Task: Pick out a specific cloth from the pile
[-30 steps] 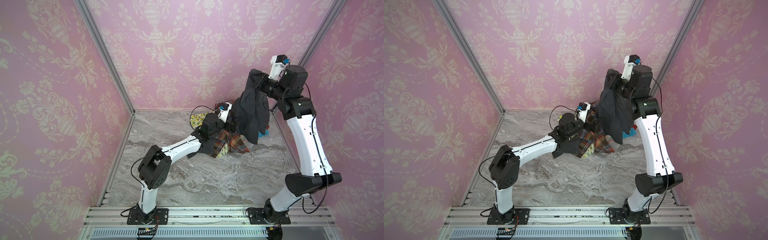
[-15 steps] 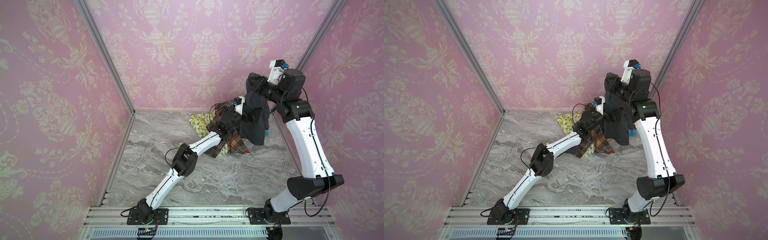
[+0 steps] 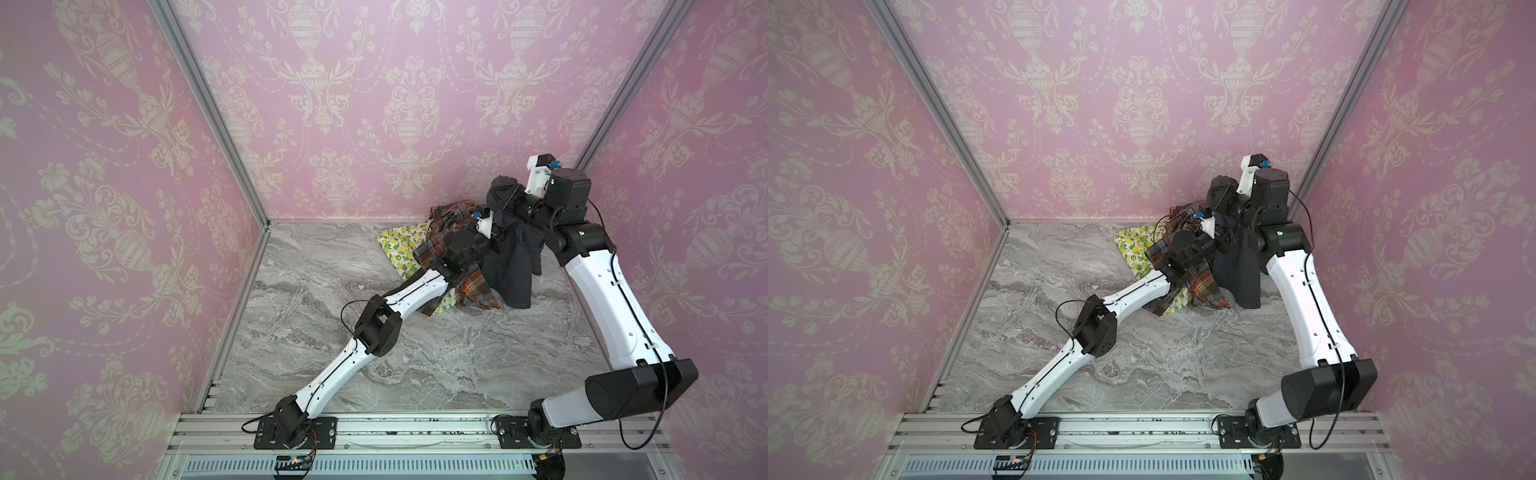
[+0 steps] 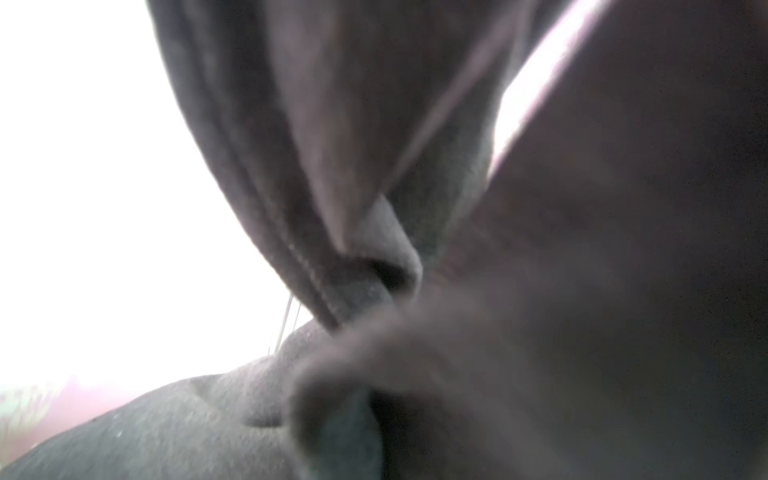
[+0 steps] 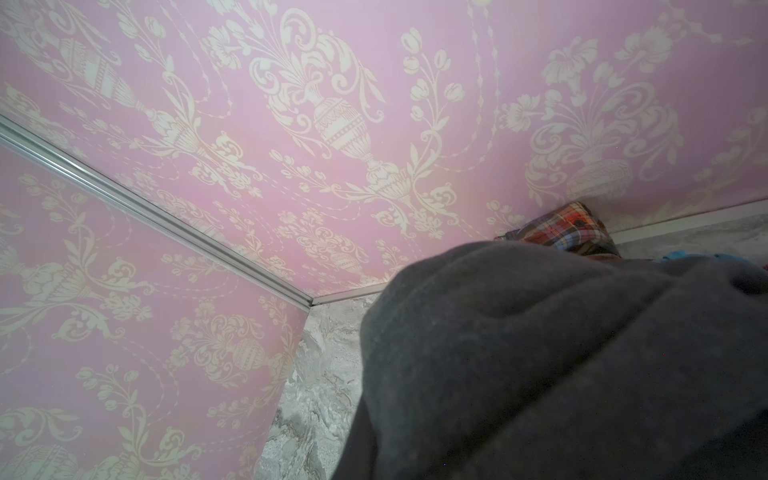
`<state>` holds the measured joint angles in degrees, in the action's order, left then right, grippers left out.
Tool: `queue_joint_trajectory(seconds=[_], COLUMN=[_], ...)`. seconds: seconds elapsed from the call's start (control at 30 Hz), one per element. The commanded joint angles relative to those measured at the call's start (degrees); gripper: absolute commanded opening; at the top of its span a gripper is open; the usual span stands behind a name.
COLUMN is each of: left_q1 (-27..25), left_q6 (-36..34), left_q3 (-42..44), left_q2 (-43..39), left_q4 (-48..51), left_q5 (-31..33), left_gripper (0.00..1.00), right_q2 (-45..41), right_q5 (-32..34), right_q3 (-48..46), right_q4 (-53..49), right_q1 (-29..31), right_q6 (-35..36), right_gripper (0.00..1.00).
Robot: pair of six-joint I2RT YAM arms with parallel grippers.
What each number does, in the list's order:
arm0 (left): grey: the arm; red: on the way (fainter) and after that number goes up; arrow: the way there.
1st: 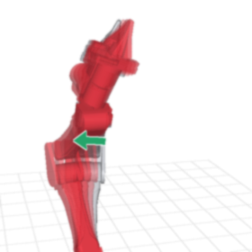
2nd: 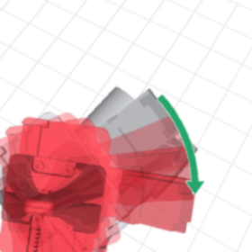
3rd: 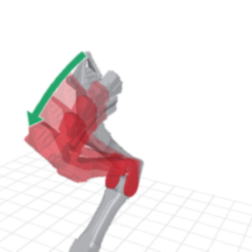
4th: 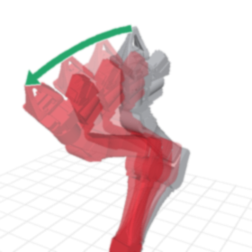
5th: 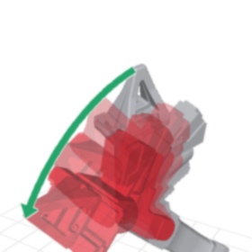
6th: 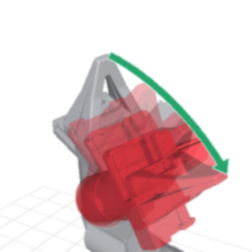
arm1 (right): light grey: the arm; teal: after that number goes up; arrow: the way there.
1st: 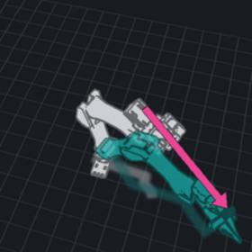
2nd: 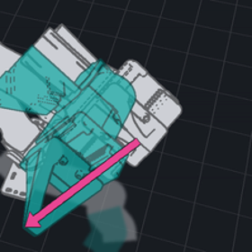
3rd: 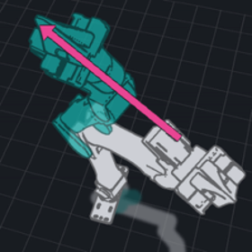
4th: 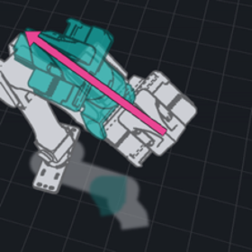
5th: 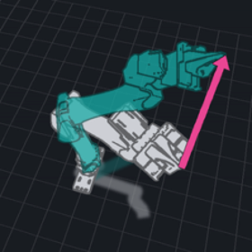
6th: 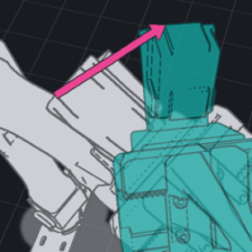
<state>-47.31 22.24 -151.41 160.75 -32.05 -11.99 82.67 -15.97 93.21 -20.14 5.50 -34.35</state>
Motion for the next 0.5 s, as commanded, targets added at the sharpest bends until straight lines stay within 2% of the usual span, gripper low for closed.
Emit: queue_joint_trajectory(seconds=[0.0,0.07,0.1,0.17,0.23,0.33,0.4,0.47], left_q1=[0.55,0.63,0.64,0.83,1.24,1.49,1.51,1.60], left_q6=[1.49,1.14,1.21,1.60,2.97,4.51,4.99,5.51], left_q3=[2.73,3.74,3.57,2.31,0.95,-1.53,-4.20,-7.57], left_q2=[-10.36,-12.75,-13.60,-14.68,-15.52,-16.62,-17.03,-16.96], left_q4=[-1.05,0.88,2.08,4.84,7.18,10.58,13.65,15.99], left_q5=[-1.15,-1.01,-1.14,-1.60,-1.88,-1.60,-0.34,-0.10], left_gripper=[0.00,0.00,0.00,0.00,0.00,0.00,0.00,0.00], right_q2=[-5.13,-6.86,-7.68,-9.26,-11.46,-15.07,-17.48,-20.26], right_q5=[2.26,3.13,2.78,1.46,1.26,2.00,2.94,4.01], right_q3=[-6.07,-9.37,-11.33,-15.04,-19.04,-25.29,-31.53,-36.95], right_q4=[2.90,2.67,2.80,3.73,5.11,8.20,11.43,15.88], right_q1=[-2.85,-4.32,-5.21,-6.53,-7.00,-6.99,-7.08,-7.08], right_q6=[1.70,1.83,2.06,2.56,4.72,7.98,8.62,8.76], right_gripper=[0.00,0.00,0.06,0.30,0.60,0.87,1.00,1.00])
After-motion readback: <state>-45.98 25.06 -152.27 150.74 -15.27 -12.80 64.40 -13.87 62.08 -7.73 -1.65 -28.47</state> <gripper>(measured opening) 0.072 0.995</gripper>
